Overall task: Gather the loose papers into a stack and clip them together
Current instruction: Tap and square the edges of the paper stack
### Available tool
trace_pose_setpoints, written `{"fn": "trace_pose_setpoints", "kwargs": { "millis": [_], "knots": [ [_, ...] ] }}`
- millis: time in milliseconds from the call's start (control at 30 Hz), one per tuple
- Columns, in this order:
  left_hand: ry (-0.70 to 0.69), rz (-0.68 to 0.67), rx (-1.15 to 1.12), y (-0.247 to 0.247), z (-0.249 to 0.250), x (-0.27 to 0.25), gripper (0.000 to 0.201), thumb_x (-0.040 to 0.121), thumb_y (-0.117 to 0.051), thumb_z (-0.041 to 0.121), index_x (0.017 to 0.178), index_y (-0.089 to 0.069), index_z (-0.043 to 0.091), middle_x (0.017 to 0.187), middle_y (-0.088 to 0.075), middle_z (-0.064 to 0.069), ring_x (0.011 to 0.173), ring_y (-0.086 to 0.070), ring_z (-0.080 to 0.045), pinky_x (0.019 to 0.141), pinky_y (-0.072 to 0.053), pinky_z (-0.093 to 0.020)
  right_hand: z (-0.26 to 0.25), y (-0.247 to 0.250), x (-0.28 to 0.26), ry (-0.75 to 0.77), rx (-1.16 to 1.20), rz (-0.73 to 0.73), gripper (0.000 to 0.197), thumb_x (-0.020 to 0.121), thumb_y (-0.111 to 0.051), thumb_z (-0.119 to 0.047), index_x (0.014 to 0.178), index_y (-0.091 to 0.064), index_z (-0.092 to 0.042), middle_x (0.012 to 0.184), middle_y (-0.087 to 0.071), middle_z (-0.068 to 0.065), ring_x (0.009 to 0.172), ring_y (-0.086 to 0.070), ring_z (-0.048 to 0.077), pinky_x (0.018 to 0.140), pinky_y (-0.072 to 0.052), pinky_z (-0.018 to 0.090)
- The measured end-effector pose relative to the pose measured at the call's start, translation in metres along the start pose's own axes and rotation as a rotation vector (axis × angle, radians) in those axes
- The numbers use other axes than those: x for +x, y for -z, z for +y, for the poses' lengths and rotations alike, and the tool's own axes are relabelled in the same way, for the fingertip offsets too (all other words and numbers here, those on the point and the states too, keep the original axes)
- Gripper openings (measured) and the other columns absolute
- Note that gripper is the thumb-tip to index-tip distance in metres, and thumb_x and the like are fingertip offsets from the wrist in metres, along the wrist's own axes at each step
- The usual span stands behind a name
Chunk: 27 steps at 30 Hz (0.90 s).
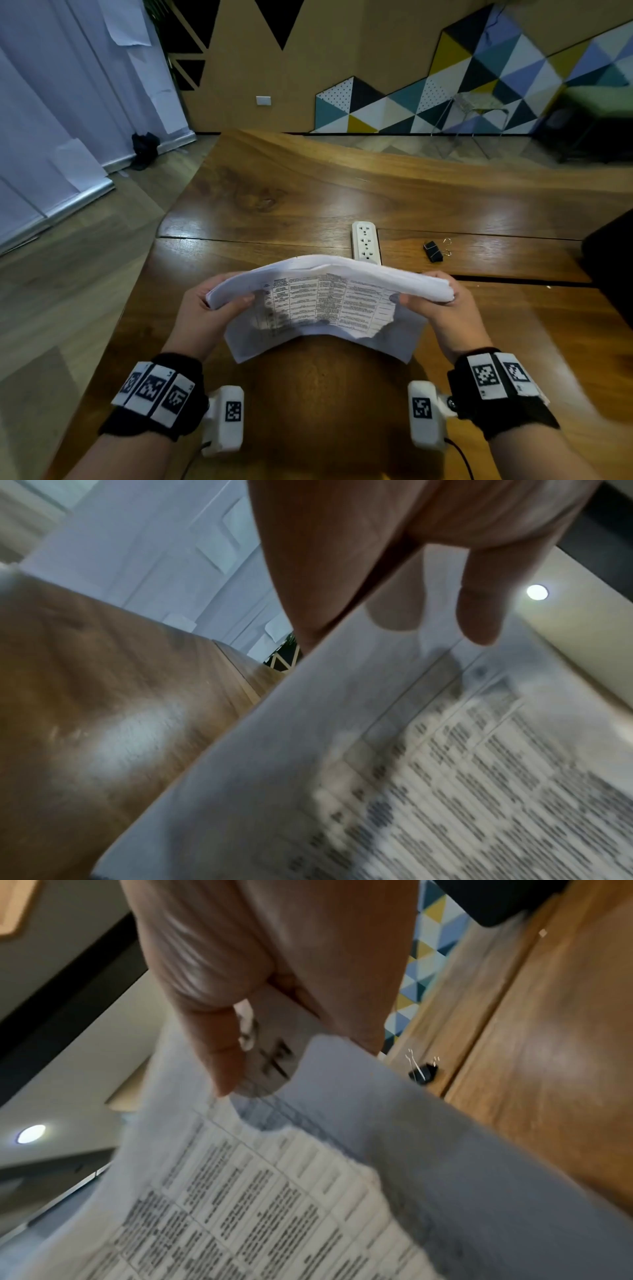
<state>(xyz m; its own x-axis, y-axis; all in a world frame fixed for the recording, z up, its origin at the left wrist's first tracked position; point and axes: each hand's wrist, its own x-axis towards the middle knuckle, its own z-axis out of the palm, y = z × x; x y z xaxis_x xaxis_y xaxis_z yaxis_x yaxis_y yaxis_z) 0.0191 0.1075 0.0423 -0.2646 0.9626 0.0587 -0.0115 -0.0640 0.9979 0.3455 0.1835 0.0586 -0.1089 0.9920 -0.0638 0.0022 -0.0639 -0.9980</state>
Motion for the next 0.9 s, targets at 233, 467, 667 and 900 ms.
{"fn": "trace_pose_setpoints", "kwargs": {
  "millis": [233, 467, 667, 900],
  "knots": [
    [0.009, 0.024, 0.034, -0.004, -0.003, 0.006, 0.019, 0.067, -0.081, 0.027, 0.086, -0.079, 0.032, 0.088, -0.079, 0.004, 0.084, -0.072, -0.011, 0.071, -0.056, -0.02, -0.056, -0.009, 0.005, 0.08, -0.743, -0.076, 0.029, 0.071, -0.081, -0.014, 0.09, -0.061, -0.025, 0.087, -0.062, -0.013, 0.08, -0.058, 0.006, 0.065, -0.043, 0.017],
    [0.064, 0.02, 0.016, -0.007, 0.001, -0.001, 0.016, 0.08, -0.073, 0.012, 0.082, -0.078, 0.027, 0.081, -0.079, 0.004, 0.077, -0.072, -0.009, 0.065, -0.056, -0.019, -0.089, -0.092, 0.022, 0.114, -1.553, -0.395, 0.031, 0.083, -0.063, -0.039, 0.107, -0.061, -0.02, 0.099, -0.065, 0.003, 0.09, -0.06, 0.025, 0.069, -0.04, 0.03],
    [0.108, 0.06, 0.026, -0.003, -0.001, -0.006, 0.026, 0.058, -0.075, 0.043, 0.081, -0.079, 0.032, 0.083, -0.079, 0.002, 0.077, -0.072, -0.01, 0.066, -0.057, -0.021, -0.073, -0.152, 0.034, 0.164, -1.603, -0.627, 0.01, 0.091, -0.054, -0.014, 0.086, -0.06, -0.008, 0.08, -0.06, 0.006, 0.072, -0.059, 0.027, 0.061, -0.047, 0.033],
    [0.298, 0.041, 0.347, 0.017, -0.015, -0.004, 0.025, 0.076, -0.074, 0.026, 0.09, -0.071, 0.006, 0.088, -0.074, -0.007, 0.088, -0.07, -0.024, 0.07, -0.055, -0.03, -0.1, -0.104, 0.039, 0.06, -1.279, -0.607, 0.01, 0.085, -0.069, -0.025, 0.088, -0.068, -0.015, 0.079, -0.067, 0.002, 0.07, -0.06, 0.015, 0.066, -0.051, 0.03]
  ]
}}
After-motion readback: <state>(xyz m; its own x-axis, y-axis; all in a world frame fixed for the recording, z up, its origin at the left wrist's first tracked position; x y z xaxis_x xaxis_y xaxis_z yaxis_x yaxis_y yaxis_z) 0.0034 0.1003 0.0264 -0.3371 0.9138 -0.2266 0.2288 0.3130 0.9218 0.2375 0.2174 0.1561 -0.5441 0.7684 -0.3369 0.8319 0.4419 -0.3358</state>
